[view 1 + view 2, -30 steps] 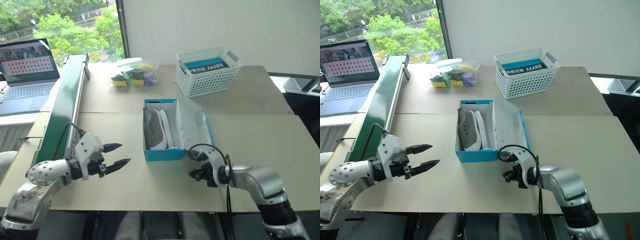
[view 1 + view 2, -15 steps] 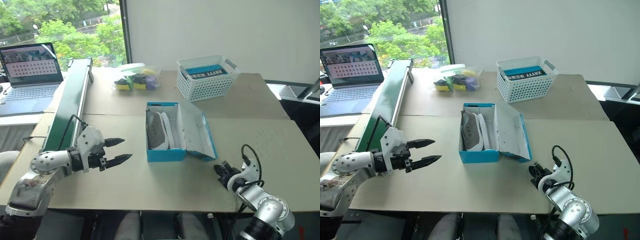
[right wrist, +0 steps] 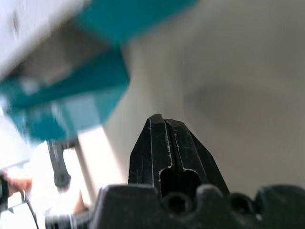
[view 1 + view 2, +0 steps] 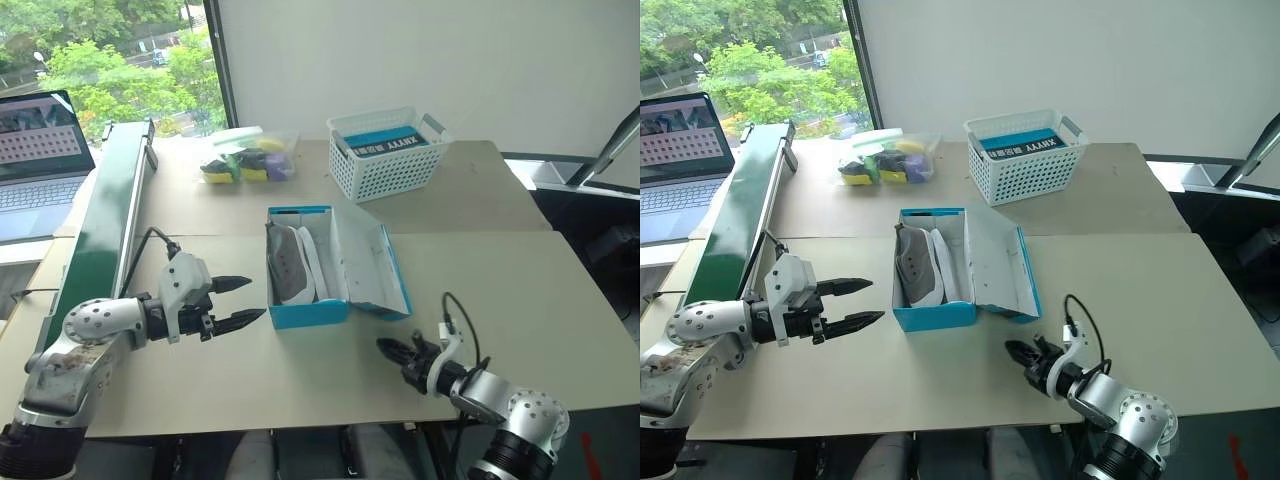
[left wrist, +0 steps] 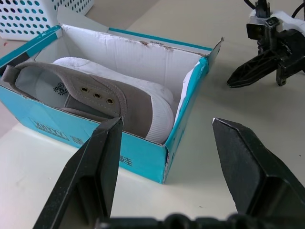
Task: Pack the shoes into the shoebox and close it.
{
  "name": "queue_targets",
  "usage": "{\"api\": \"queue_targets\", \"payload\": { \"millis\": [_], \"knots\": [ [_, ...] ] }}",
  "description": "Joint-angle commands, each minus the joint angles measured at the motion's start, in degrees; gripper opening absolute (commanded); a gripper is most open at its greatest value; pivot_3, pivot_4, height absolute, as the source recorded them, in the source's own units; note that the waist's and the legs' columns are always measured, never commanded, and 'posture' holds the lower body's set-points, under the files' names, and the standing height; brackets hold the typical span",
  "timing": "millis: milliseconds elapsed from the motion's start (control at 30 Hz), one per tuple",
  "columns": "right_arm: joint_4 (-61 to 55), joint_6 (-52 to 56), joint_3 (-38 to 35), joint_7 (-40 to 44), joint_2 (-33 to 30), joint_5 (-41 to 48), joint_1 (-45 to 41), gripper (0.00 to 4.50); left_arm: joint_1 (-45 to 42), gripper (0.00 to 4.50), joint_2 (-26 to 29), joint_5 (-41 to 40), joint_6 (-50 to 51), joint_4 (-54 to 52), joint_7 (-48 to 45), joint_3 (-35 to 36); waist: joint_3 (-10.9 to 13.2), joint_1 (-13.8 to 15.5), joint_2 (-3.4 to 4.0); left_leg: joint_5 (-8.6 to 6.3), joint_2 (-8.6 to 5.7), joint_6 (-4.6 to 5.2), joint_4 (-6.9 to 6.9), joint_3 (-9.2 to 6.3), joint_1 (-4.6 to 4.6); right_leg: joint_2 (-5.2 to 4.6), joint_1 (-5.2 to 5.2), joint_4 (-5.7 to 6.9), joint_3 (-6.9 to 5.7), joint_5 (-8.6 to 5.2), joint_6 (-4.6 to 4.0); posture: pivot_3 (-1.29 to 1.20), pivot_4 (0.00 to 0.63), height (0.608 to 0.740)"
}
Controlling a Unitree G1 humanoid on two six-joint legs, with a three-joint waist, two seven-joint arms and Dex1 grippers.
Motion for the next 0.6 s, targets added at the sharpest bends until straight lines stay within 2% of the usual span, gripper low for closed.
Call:
{"api": "queue_targets", "payload": {
  "millis": [33, 267, 367, 500, 600],
  "knots": [
    [2.2, -0.2, 2.5, -0.5, 1.5, -1.3, -3.9, 0.03, 0.6, 3.19, 0.5, 0.0, -0.8, -2.3, 0.5, 1.7, 0.0, -0.1, 0.08, -0.01, 0.00, 0.01, 0.00, 0.01, 0.01, 0.01, 0.00, 0.01, 0.01, -0.01, 0.00, 0.00, 0.150, 0.737],
    [9.0, -6.8, 2.4, -5.6, 5.3, -7.4, -10.8, 0.03, 2.9, 3.19, 0.7, -0.4, -0.1, -4.1, 1.5, 3.3, 0.2, 0.0, 0.29, -0.02, 0.00, 0.00, 0.02, 0.09, -0.09, 0.02, -0.12, -0.02, 0.05, 0.00, 0.02, 0.00, 0.150, 0.737],
    [12.2, -12.5, -0.7, -9.3, 6.6, -8.7, -12.6, 0.03, 3.7, 3.19, 0.7, -0.7, 0.4, -5.0, 1.9, 3.9, 0.1, 0.1, 0.24, -0.03, 0.01, -0.01, 0.04, 0.11, -0.07, 0.01, -0.10, -0.03, 0.05, 0.03, 0.05, 0.00, 0.150, 0.737],
    [12.8, -19.8, -5.3, -13.6, 8.0, -6.4, -13.3, 0.03, 4.1, 3.19, 0.8, -0.8, 0.6, -5.5, 2.2, 4.3, 0.0, 0.5, 0.31, -0.03, 0.02, -0.02, 0.05, 0.15, 0.20, -0.01, 0.15, -0.06, 0.07, 0.05, 0.06, 0.00, 0.150, 0.737],
    [12.1, -24.0, -5.9, -16.6, 8.5, -4.5, -12.4, 0.03, 4.2, 3.19, 0.8, -0.9, 0.8, -5.9, 2.4, 4.3, 0.0, 0.9, 0.29, -0.03, -0.02, -0.02, 0.11, 0.15, 0.13, -0.09, 0.18, -0.16, 0.05, 0.00, 0.00, 0.00, 0.150, 0.737]
  ]
}}
